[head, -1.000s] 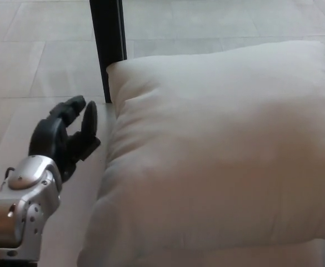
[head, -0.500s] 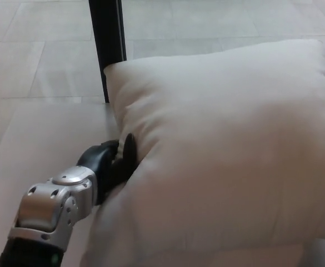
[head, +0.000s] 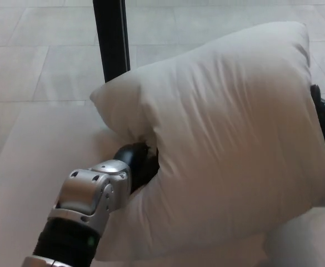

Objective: The robot uses its left hand to press on the left side of the pillow kept in the middle of the desk and uses its right hand to lift up and the right side of the pillow and turn it over

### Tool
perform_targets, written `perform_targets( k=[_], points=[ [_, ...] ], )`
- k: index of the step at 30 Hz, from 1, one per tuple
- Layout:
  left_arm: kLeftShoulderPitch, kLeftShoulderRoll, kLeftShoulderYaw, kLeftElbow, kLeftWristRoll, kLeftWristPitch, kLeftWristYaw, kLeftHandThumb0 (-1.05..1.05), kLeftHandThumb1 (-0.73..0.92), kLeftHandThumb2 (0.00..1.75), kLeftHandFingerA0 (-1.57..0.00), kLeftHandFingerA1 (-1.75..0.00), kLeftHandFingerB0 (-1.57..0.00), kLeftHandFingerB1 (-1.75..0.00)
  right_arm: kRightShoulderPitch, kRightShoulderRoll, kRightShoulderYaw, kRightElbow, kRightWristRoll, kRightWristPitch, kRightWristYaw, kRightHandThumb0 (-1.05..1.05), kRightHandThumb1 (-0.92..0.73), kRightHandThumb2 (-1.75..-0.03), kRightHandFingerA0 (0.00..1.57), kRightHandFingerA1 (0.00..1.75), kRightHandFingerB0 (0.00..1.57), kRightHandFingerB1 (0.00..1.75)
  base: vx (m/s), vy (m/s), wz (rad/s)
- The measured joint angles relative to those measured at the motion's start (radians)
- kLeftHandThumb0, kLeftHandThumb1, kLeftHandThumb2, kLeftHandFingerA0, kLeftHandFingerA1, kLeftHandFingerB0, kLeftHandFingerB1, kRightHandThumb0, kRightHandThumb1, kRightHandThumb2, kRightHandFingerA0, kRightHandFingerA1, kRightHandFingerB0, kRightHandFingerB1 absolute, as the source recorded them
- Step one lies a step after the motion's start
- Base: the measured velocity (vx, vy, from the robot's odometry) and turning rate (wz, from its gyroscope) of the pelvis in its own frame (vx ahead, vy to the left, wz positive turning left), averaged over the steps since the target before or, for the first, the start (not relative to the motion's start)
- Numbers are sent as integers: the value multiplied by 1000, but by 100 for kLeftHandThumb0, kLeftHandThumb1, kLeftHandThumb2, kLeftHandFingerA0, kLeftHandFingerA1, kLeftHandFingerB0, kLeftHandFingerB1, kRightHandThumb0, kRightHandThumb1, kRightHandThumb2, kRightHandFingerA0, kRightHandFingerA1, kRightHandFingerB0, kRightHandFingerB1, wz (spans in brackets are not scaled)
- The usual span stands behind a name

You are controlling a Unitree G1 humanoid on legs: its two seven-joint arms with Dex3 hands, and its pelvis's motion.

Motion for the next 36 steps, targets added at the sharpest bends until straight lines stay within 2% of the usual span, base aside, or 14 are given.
perform_targets(
  k=[1,2,4,7,11,14,23,24,26,27,28,30,33,36],
  points=[
    [-5,-5,5,10,5,0,5,-78,85,65,-18,-65,0,0,-4,2,5,-3,-4,2,-2,-102,-61,-111,2,28,1,8,0,0,0],
    [-10,-6,5,17,11,-1,8,-79,70,102,-13,-59,0,-11,-6,2,16,-5,-10,4,-6,-105,-63,-112,1,24,0,4,0,0,0],
    [-16,-7,2,28,26,-5,19,-70,86,66,-20,-57,0,-10,-13,1,49,-8,-31,6,-15,-105,-63,-111,5,24,4,3,0,0,0],
    [-25,-10,-3,44,47,-11,31,-61,76,108,-33,-69,-1,-42,-22,0,87,-8,-59,7,-25,-105,-63,-112,0,21,0,0,0,0,0],
    [-44,-10,-2,70,70,-13,42,-48,88,66,-60,-79,-28,-50,-55,-13,151,-5,-105,19,-28,-103,-59,-104,1,29,2,3,0,0,0],
    [-44,-10,-4,74,89,-19,49,-68,91,67,-56,-75,-29,-42,-75,-20,191,-4,-137,25,-28,-101,-66,-61,0,86,0,29,0,0,0],
    [-42,-11,-34,100,142,-61,50,-68,91,67,-56,-75,-29,-42,-117,-24,303,-1,-237,41,-32,-101,-66,-61,0,86,0,29,0,0,0],
    [-42,-12,-39,104,147,-63,50,-89,66,107,-3,-24,-9,-29,-120,-24,313,-1,-244,45,-32,-95,-52,-95,11,71,7,19,0,0,0],
    [-32,-13,-61,96,163,-78,56,-89,66,107,-3,-24,-9,-29,-125,-24,332,0,-261,47,-35,-95,-52,-95,11,71,7,19,0,0,0],
    [-21,-13,-78,84,172,-91,63,-88,76,63,-13,-44,0,-19,-125,-24,340,2,-272,45,-39,-95,-50,-94,0,61,3,25,0,0,0],
    [-7,-15,-89,76,181,-107,70,-85,58,99,-10,-52,0,-14,-126,-24,349,4,-282,44,-42,-100,-65,-59,0,69,0,38,0,0,0],
    [16,-26,-91,69,192,-139,84,-89,61,100,-1,-47,0,-7,-126,-20,370,7,-301,42,-50,-100,-53,-75,0,64,5,30,0,0,0],
    [53,-50,-87,46,203,-171,109,-80,68,61,-33,-53,0,-8,-126,-8,395,13,-336,37,-63,-95,-65,-59,7,80,0,41,0,0,0],
    [76,-71,-62,40,207,-199,132,-80,51,92,-13,-57,0,-15,-126,1,416,19,-368,30,-80,-97,-54,-97,21,73,2,23,0,0,0]
  ],
)
